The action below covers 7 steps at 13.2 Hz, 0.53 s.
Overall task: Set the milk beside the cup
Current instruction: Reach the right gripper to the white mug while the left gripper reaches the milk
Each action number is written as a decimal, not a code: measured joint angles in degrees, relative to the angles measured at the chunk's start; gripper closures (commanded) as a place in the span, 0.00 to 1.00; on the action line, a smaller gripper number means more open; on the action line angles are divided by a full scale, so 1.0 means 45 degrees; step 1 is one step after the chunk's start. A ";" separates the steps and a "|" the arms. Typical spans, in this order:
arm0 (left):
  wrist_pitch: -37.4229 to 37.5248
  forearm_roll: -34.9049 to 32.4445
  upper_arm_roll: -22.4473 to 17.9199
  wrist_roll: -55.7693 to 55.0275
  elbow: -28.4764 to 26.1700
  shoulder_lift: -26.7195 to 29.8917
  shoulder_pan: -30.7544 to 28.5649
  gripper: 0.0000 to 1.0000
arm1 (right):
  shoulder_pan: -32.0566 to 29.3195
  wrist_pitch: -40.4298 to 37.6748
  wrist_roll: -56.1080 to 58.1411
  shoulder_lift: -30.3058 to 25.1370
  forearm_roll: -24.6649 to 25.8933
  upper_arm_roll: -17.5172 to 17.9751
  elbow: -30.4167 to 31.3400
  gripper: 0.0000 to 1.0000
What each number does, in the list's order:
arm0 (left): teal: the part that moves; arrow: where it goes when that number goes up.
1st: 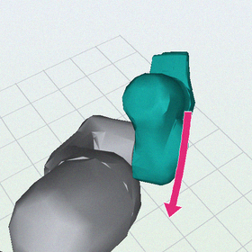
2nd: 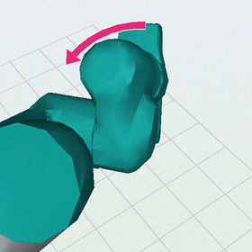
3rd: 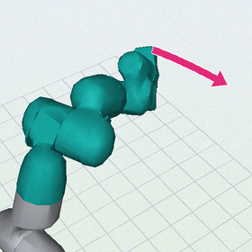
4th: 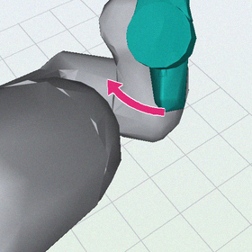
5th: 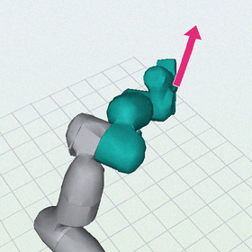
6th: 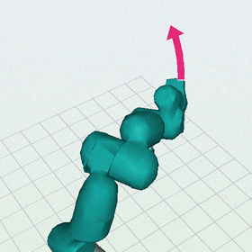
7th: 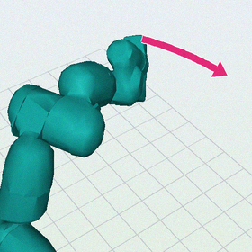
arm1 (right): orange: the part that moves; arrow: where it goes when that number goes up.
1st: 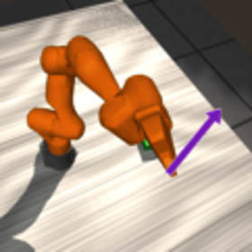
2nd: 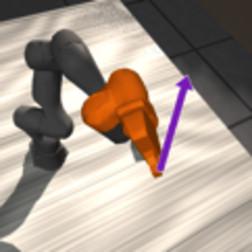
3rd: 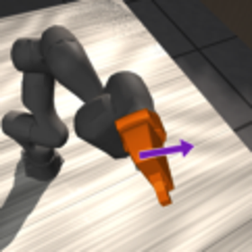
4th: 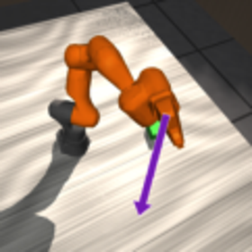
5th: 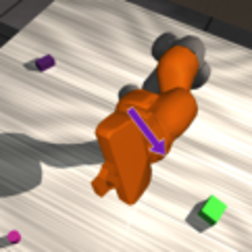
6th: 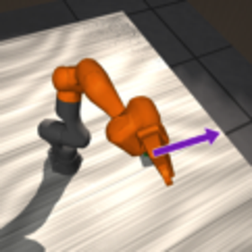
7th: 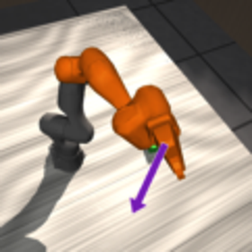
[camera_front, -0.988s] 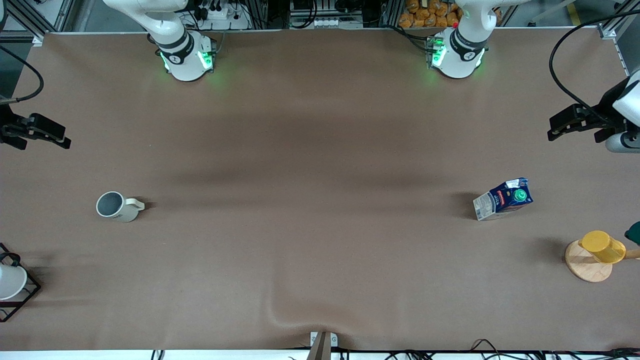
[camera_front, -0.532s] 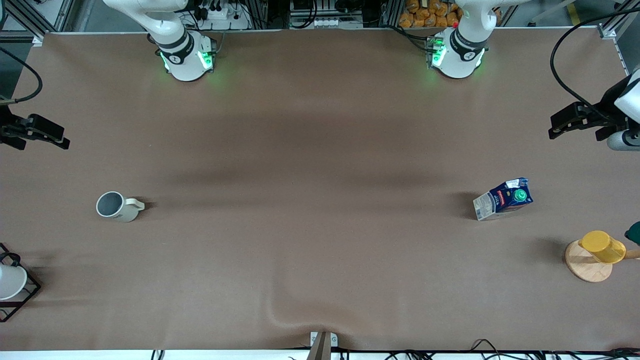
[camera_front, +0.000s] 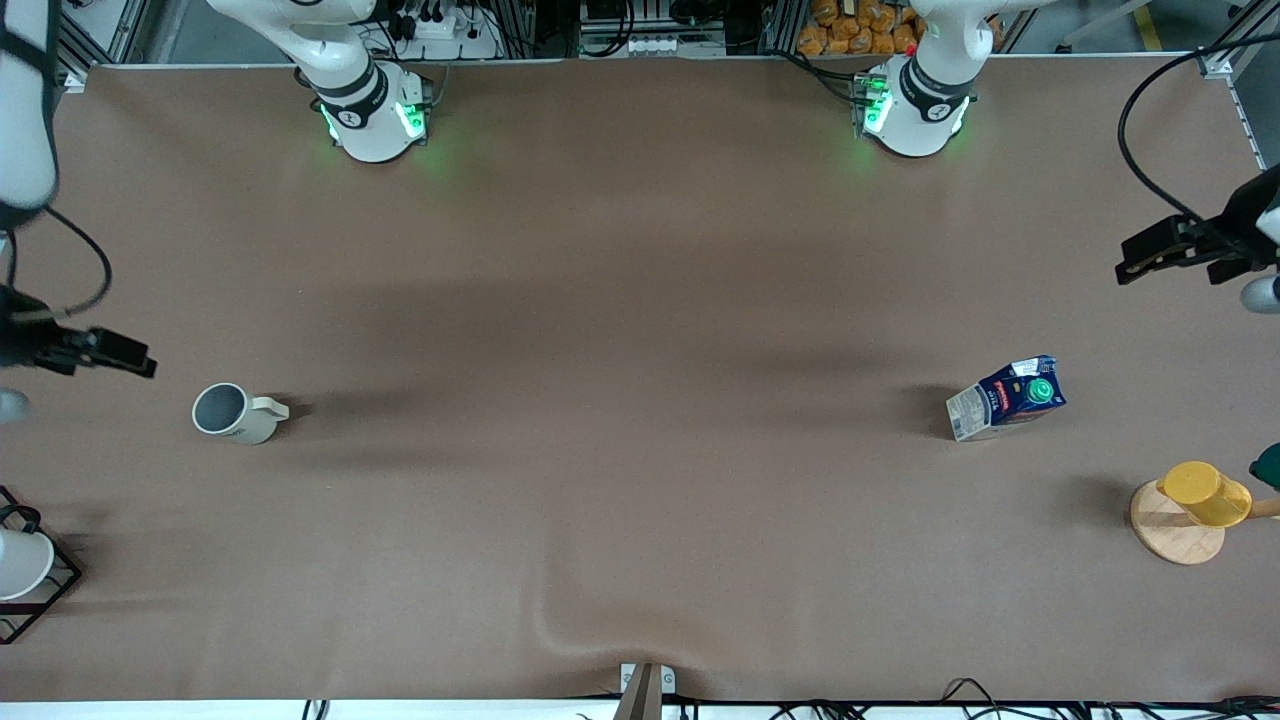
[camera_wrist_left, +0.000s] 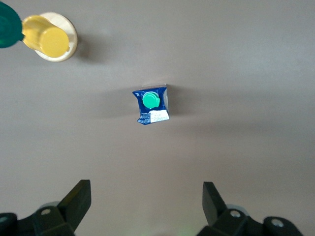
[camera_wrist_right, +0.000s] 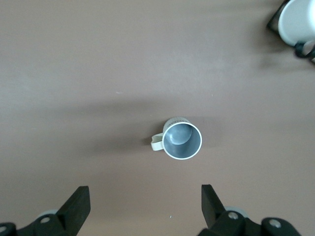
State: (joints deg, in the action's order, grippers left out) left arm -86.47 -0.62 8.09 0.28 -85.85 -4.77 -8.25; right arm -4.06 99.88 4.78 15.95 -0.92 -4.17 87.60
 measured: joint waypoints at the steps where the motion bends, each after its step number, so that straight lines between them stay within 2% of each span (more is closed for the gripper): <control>1: -0.0012 0.0000 0.0008 0.0000 -0.0011 -0.0280 0.0015 0.00 | -0.0027 0.0228 0.0015 0.0703 0.0001 -0.0013 0.0011 0.00; 4: -0.0419 0.0000 0.0000 -0.0157 -0.0034 -0.1265 -0.0004 0.00 | -0.0031 0.1021 0.0016 0.2511 0.0003 -0.0009 -0.0115 0.00; 7: -0.2000 0.0000 -0.0007 -0.1156 -0.0067 -0.2631 -0.0045 0.00 | -0.0331 0.0869 0.0281 0.2958 0.0006 -0.0037 -0.0216 0.00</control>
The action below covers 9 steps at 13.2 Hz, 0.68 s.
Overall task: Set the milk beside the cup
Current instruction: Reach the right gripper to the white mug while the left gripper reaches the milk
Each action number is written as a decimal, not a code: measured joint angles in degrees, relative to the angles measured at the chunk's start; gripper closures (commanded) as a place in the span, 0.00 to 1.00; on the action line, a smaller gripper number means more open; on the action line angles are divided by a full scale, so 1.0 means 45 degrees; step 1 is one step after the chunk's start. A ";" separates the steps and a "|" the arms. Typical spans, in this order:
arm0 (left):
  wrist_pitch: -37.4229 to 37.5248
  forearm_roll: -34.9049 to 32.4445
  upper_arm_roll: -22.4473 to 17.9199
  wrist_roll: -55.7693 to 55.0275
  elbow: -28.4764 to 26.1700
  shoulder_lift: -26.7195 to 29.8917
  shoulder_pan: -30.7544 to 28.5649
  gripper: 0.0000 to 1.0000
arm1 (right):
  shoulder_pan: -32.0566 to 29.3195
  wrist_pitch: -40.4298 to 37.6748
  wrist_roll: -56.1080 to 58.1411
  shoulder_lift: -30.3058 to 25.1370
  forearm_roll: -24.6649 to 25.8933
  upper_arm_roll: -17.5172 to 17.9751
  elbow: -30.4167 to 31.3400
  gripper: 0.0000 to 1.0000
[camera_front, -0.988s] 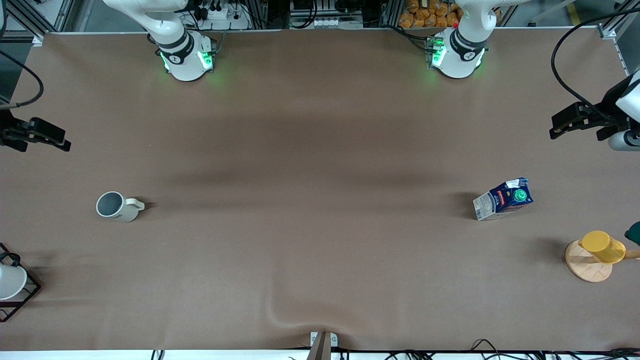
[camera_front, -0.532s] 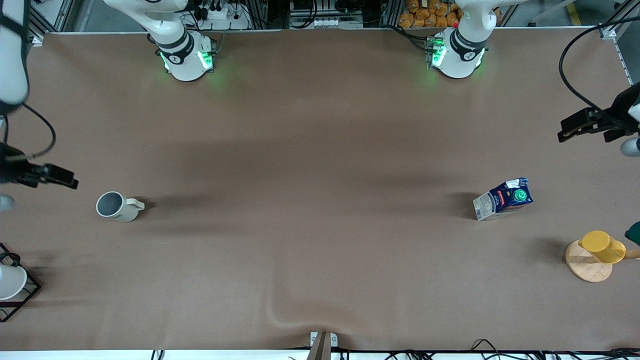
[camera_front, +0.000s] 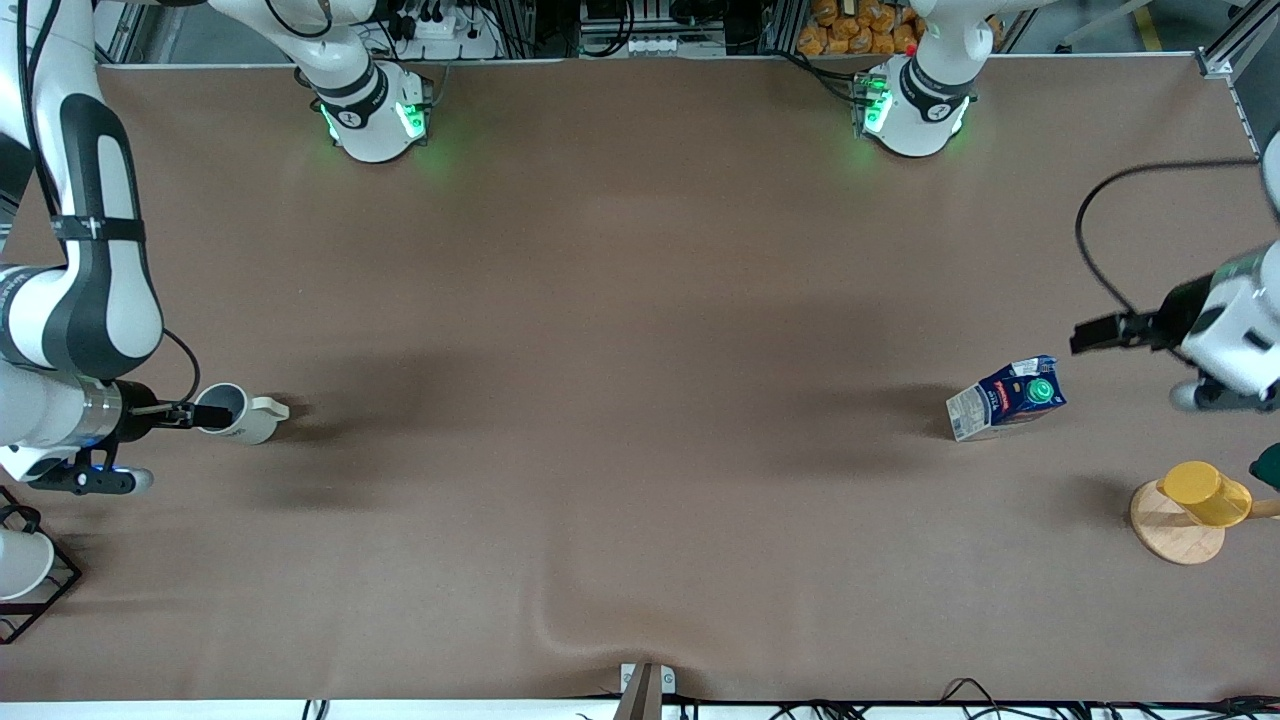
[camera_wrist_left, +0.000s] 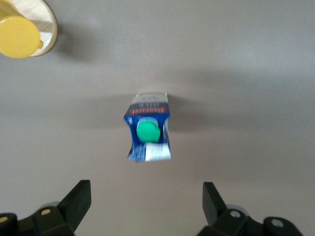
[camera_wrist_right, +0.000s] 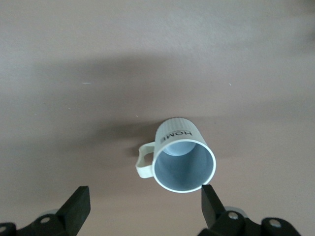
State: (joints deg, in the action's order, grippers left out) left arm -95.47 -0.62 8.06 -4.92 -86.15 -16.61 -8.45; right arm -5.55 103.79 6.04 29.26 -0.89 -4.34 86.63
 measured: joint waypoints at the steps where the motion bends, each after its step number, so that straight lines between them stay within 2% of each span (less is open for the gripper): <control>1: -0.0577 0.0000 0.0003 -0.0255 -0.0003 -0.0430 0.0002 0.00 | -0.0205 -0.0141 0.0773 0.0028 0.0000 0.0000 0.0007 0.00; 5: -0.1381 -0.0337 0.0009 -0.0355 -0.0255 -0.1327 0.0010 0.00 | -0.1110 -0.0380 0.4398 0.0543 0.0000 -0.0014 0.0040 0.00; 9: -0.2224 -0.0637 0.0128 -0.0356 -0.1627 -0.1282 0.0035 0.00 | -0.1348 -0.0212 0.5177 0.1264 0.0000 0.0000 0.0042 0.00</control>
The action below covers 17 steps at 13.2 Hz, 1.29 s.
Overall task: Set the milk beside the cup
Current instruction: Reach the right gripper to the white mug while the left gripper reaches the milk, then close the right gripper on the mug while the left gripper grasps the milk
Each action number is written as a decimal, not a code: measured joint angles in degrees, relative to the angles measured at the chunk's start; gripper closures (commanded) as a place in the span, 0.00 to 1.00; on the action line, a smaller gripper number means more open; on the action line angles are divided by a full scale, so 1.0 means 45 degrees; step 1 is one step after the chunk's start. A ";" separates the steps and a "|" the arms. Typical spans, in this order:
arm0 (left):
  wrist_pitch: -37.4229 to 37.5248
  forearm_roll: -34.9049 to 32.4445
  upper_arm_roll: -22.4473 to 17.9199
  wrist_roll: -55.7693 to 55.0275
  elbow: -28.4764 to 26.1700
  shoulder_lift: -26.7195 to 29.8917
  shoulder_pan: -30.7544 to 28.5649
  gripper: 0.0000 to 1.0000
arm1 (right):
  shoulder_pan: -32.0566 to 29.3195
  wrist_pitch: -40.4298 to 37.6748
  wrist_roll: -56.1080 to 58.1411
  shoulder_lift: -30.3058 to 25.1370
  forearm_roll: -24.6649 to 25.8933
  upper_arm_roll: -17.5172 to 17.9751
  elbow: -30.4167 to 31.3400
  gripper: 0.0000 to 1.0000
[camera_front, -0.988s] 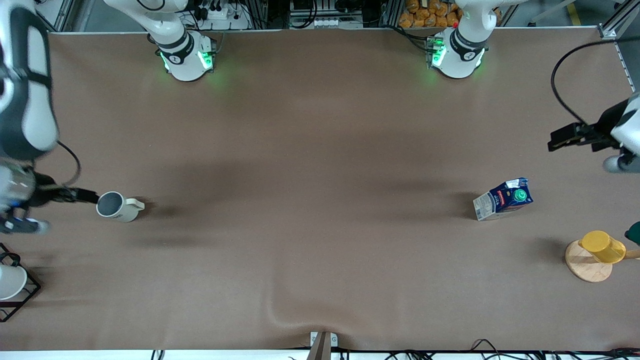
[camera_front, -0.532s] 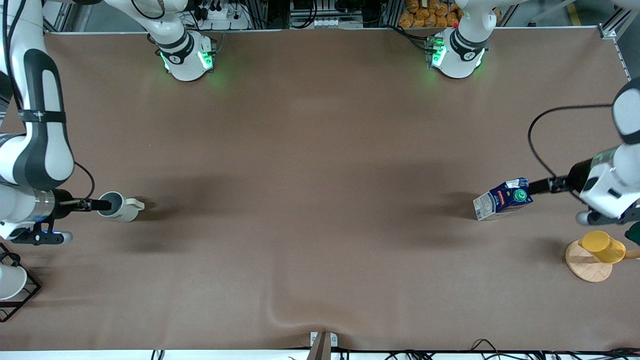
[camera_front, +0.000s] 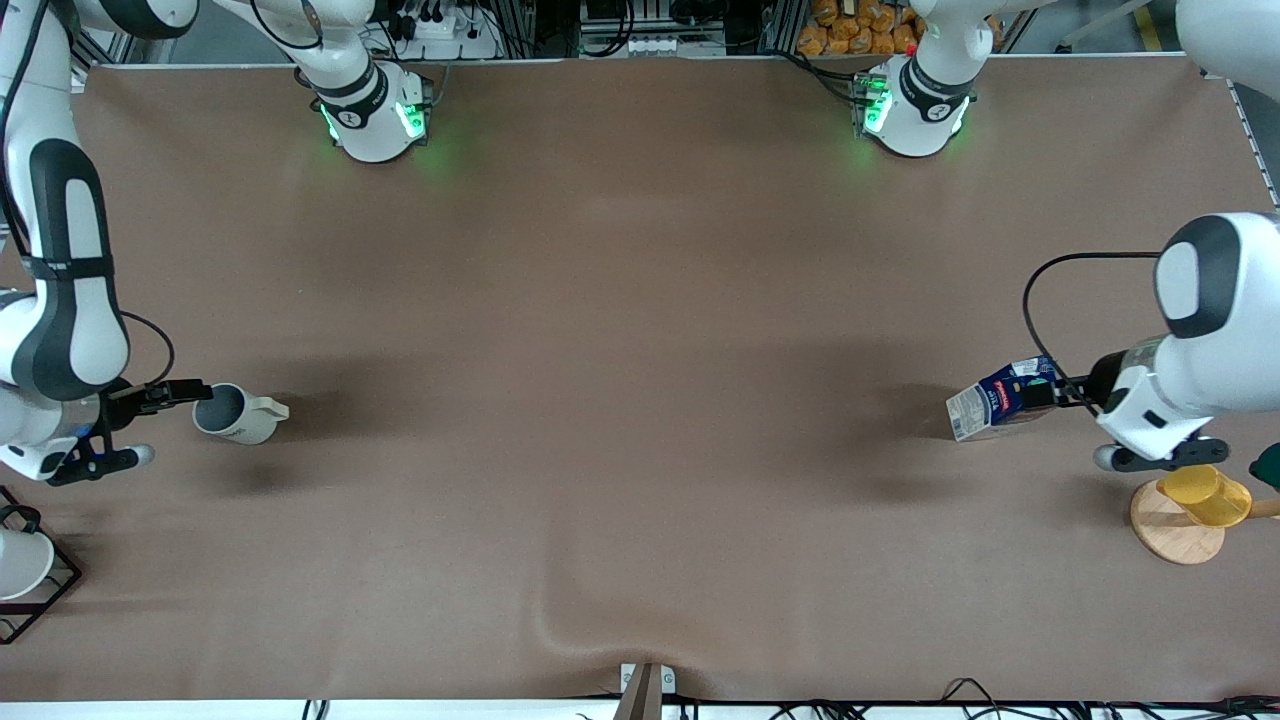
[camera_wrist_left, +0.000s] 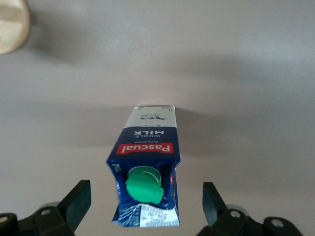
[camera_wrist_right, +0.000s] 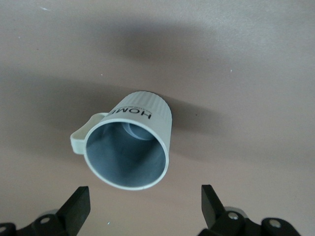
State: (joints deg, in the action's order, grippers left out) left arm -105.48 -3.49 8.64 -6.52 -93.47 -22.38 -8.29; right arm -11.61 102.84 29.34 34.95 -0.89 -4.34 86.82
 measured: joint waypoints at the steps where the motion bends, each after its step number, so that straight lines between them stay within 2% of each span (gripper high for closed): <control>1: -0.0152 0.0000 0.0003 -0.0003 -0.0279 0.0027 -0.0003 0.00 | 0.0001 0.0097 0.0015 0.0137 0.0000 0.0010 0.0000 0.00; 7: -0.0542 -0.0176 -0.0008 -0.0003 -0.1121 0.0064 -0.0022 0.00 | -0.0109 0.1134 0.0048 0.0994 -0.0002 -0.0019 0.0002 0.00; 8: -0.0639 -0.0329 -0.0010 -0.0009 -0.1295 0.0065 -0.0024 0.00 | -0.0135 0.1352 0.0049 0.1149 -0.0010 -0.0019 0.0002 0.29; 10: -0.0812 -0.0434 -0.0012 -0.0011 -0.1481 0.0066 -0.0027 0.00 | -0.0159 0.1808 0.0049 0.1365 -0.0020 -0.0019 0.0001 1.00; 12: -0.1097 -0.0439 -0.0012 -0.0011 -0.1618 0.0060 -0.0027 0.00 | -0.0166 0.2023 0.0036 0.1502 -0.0221 -0.0016 0.0001 1.00; 16: -0.1250 -0.0919 -0.0016 -0.0020 -0.1718 -0.0077 -0.0028 0.25 | -0.0360 0.2064 0.0033 0.1636 -0.1250 -0.0024 -0.0028 1.00; 17: -0.1274 -0.0930 -0.0023 -0.0024 -0.1718 -0.0098 -0.0030 0.36 | -0.0408 0.2067 0.0033 0.1636 -0.1328 -0.0022 -0.0065 1.00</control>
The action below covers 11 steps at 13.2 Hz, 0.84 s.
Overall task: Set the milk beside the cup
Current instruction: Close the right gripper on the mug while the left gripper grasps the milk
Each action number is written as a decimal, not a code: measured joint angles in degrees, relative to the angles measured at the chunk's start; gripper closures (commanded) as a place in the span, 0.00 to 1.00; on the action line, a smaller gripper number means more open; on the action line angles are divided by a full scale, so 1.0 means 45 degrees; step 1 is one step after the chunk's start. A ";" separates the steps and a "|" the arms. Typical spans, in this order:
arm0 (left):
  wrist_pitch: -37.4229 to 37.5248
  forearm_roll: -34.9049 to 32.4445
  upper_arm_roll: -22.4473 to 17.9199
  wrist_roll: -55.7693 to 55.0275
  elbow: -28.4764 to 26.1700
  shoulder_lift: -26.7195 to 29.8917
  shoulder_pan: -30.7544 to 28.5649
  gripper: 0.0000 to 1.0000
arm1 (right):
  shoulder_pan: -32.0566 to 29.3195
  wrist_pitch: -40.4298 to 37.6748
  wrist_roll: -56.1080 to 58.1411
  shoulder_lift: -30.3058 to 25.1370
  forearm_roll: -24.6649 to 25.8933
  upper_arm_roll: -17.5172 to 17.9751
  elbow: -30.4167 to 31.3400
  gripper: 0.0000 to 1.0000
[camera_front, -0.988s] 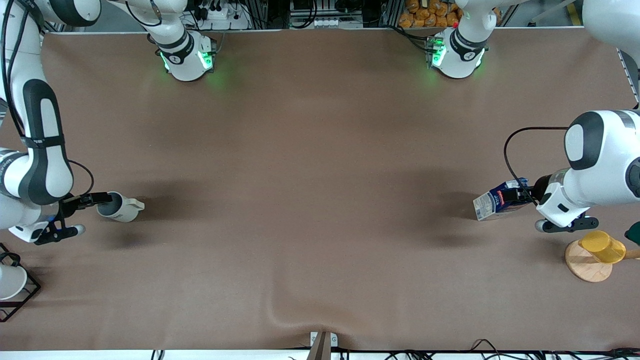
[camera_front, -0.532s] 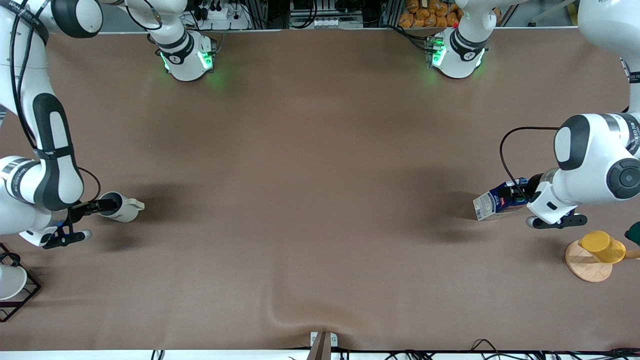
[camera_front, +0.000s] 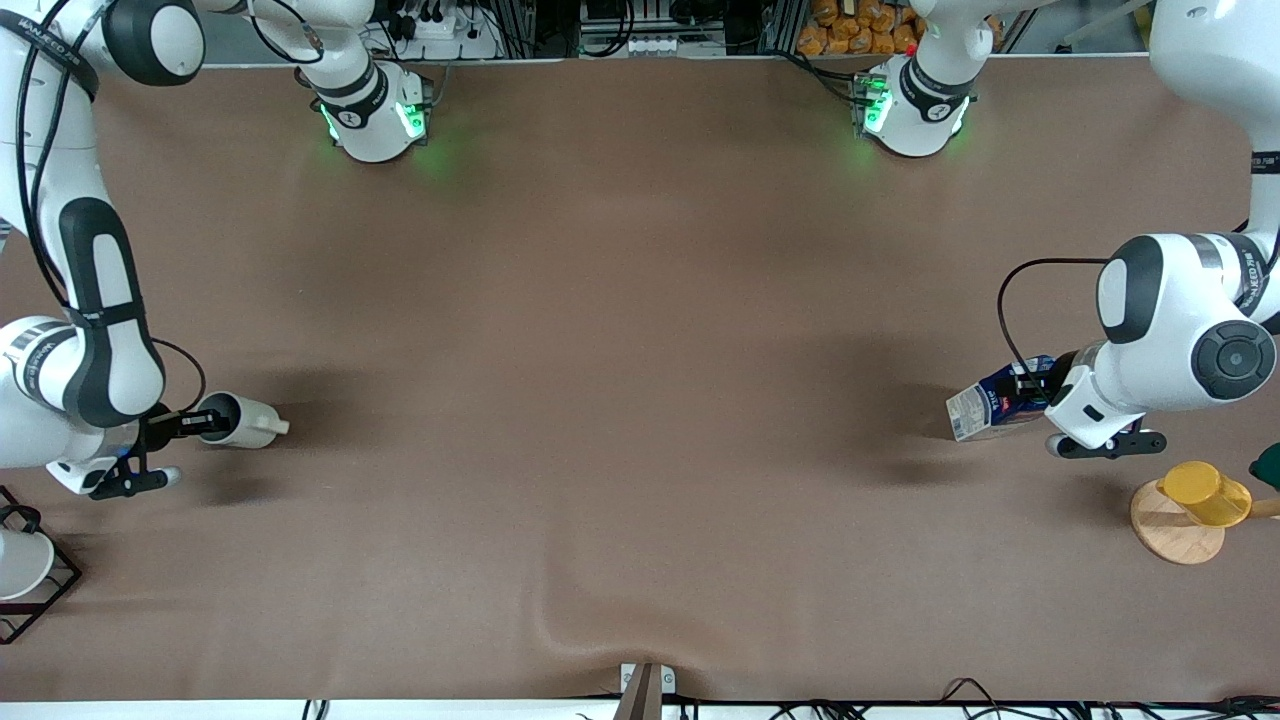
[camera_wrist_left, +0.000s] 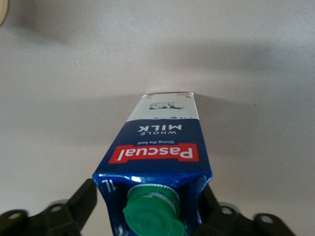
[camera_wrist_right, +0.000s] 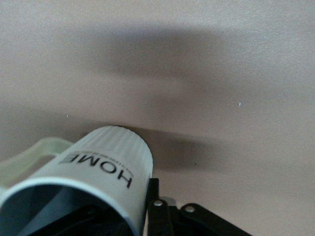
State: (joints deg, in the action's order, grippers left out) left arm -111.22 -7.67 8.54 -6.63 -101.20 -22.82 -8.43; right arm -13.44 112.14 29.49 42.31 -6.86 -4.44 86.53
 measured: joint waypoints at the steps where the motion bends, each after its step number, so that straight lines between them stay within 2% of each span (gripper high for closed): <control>1: -0.0011 -0.0002 -0.0004 -0.0026 0.0002 0.0000 -0.0002 0.48 | -0.0012 0.0006 0.0000 0.0001 -0.0031 0.0009 -0.0045 1.00; 3: -0.0014 -0.0004 -0.0005 -0.0268 0.0050 0.0017 -0.0003 0.66 | -0.0011 0.0046 0.0000 -0.0001 -0.0151 0.0063 -0.0322 1.00; 4: -0.0005 -0.0008 -0.0006 -0.0318 0.0126 0.0069 -0.0004 0.70 | -0.0010 0.0062 0.0001 -0.0006 -0.0225 0.0095 -0.0606 1.00; 7: 0.0622 -0.0010 -0.0007 -0.0359 0.0595 0.0534 -0.0011 0.70 | 0.0052 0.0060 0.0009 -0.0030 -0.0256 0.0360 -0.1745 1.00; 11: 0.2635 0.0047 0.0017 -0.0591 0.1886 0.0958 -0.0010 0.70 | 0.0677 0.0026 -0.0049 -0.0037 -0.0280 0.1368 -0.2533 1.00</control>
State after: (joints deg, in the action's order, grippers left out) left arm -99.36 -7.46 8.61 -9.29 -92.72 -18.51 -8.47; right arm -10.40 112.26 29.27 42.14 -8.12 1.72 75.13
